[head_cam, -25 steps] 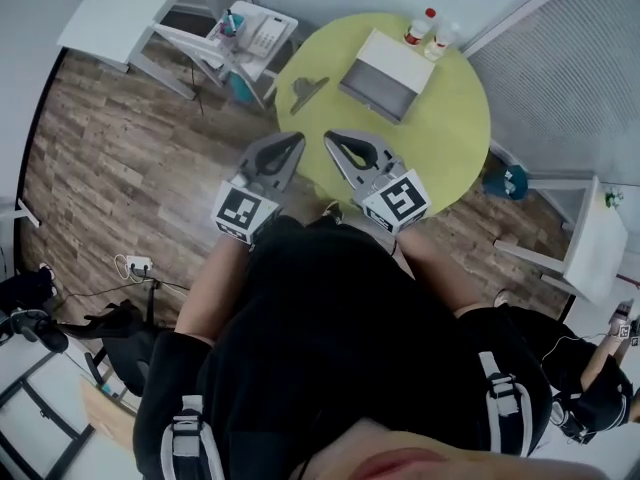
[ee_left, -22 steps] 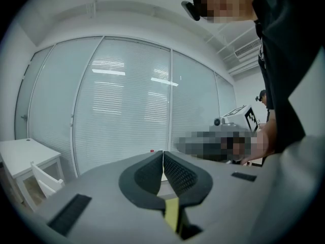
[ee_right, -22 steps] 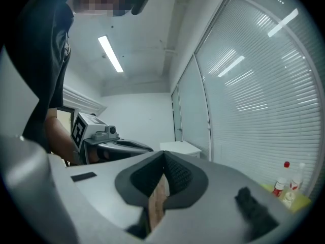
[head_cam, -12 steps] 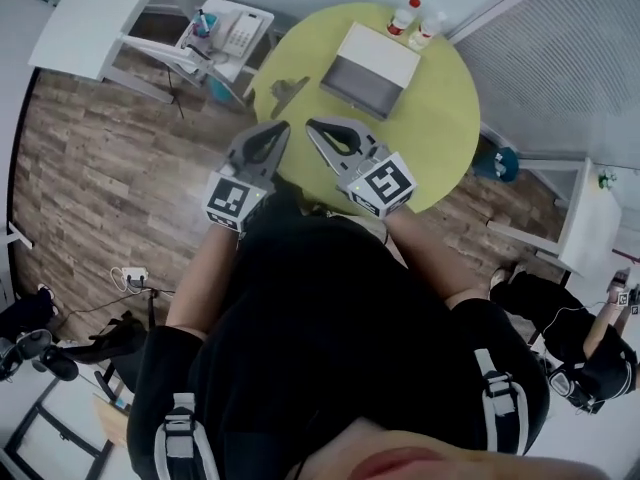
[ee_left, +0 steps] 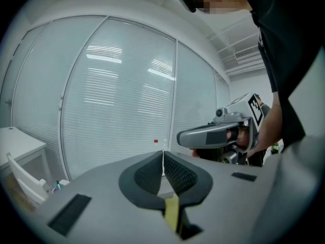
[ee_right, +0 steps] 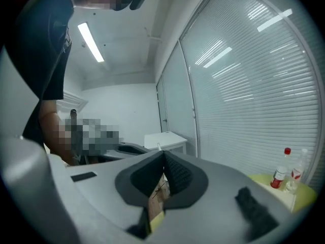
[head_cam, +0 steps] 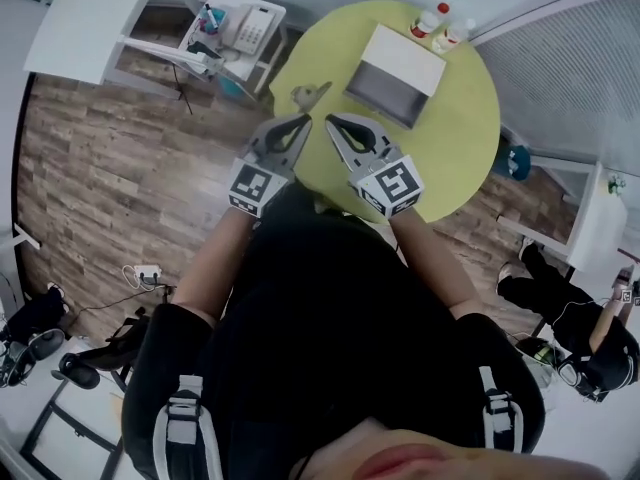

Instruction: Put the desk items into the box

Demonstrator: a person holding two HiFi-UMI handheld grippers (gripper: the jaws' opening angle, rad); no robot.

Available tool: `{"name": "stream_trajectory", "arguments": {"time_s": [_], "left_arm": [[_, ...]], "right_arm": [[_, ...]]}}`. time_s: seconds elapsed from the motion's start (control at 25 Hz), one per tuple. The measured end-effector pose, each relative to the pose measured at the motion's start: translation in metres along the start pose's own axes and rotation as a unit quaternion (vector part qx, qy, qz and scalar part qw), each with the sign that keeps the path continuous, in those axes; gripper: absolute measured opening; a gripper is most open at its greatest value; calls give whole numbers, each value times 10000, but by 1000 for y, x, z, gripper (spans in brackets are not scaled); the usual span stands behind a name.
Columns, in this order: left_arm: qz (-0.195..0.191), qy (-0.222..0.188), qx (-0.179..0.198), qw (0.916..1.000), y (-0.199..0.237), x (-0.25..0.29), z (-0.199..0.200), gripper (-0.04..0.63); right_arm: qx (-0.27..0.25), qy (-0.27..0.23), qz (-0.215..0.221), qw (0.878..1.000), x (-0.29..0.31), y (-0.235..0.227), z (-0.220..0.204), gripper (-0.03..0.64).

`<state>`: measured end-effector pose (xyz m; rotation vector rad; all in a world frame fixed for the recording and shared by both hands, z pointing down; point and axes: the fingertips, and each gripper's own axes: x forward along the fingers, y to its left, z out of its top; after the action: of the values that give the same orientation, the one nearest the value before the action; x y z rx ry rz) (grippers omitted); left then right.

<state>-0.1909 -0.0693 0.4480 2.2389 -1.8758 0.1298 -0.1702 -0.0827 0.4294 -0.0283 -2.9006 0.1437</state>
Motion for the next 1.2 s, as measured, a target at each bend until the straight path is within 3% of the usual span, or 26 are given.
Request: {"name": "stream_trajectory", "arguments": {"time_s": [0.24,0.56,0.8,1.2], "left_arm": [[-83,67,-261,9996,42,15,-22,15],[-123,451,-516,9976,83,44,-76,15],[-261,635,-861,9939,103,64,-113,15],[-139,1100,-1391,9840,132,86,-184,17]], "right_arm": [[260,181,-233,9992,41,-24,-19,17],[452,457,-607,9961,75,-60,-58,17],[588,643,-728,9935,93,-77,-83,17],[775,879,-830,9896,116,-85,-113,17]]}}
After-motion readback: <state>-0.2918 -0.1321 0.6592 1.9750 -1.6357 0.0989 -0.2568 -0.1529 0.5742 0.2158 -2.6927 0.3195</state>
